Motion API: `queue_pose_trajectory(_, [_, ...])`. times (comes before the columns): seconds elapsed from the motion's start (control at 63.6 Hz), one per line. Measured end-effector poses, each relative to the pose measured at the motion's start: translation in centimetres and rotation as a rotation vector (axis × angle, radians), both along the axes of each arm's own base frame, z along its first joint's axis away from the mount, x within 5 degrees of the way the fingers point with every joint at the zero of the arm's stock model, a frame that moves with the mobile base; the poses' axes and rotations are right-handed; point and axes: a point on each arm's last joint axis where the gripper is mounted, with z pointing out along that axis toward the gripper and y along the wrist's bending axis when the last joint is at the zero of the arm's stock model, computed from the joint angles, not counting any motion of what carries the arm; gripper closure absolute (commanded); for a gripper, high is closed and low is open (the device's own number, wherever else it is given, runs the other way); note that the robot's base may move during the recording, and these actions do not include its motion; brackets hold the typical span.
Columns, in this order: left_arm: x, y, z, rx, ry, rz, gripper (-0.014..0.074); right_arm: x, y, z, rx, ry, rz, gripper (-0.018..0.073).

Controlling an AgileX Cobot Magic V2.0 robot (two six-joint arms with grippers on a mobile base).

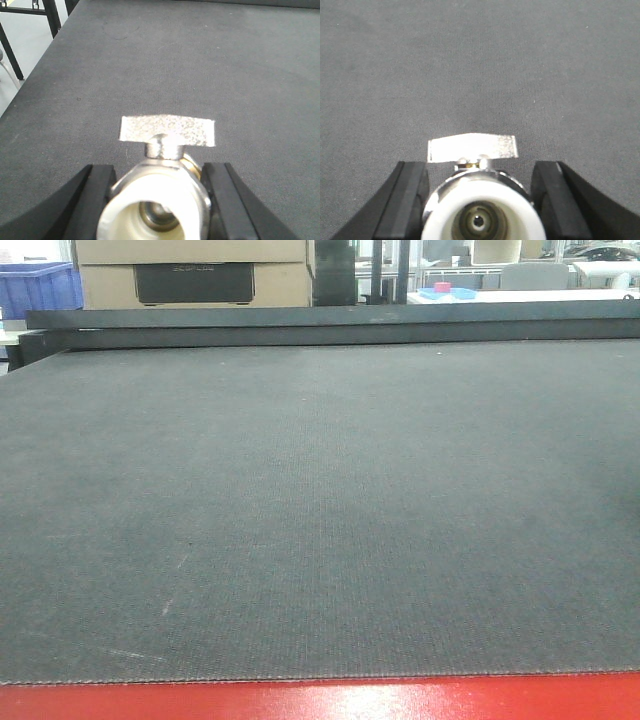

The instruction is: Place valve from conveyor to right shelf box

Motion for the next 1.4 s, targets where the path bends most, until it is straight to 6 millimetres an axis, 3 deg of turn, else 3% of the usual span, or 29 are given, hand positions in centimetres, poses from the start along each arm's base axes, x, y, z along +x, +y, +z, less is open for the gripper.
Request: queue_pose_trajectory(1.399, [-0.14,0.08,0.08,-0.001,-0.004,0.003,0.0707,0.03,0.01,0.05,0.003,-0.007,-0.001,0.0721])
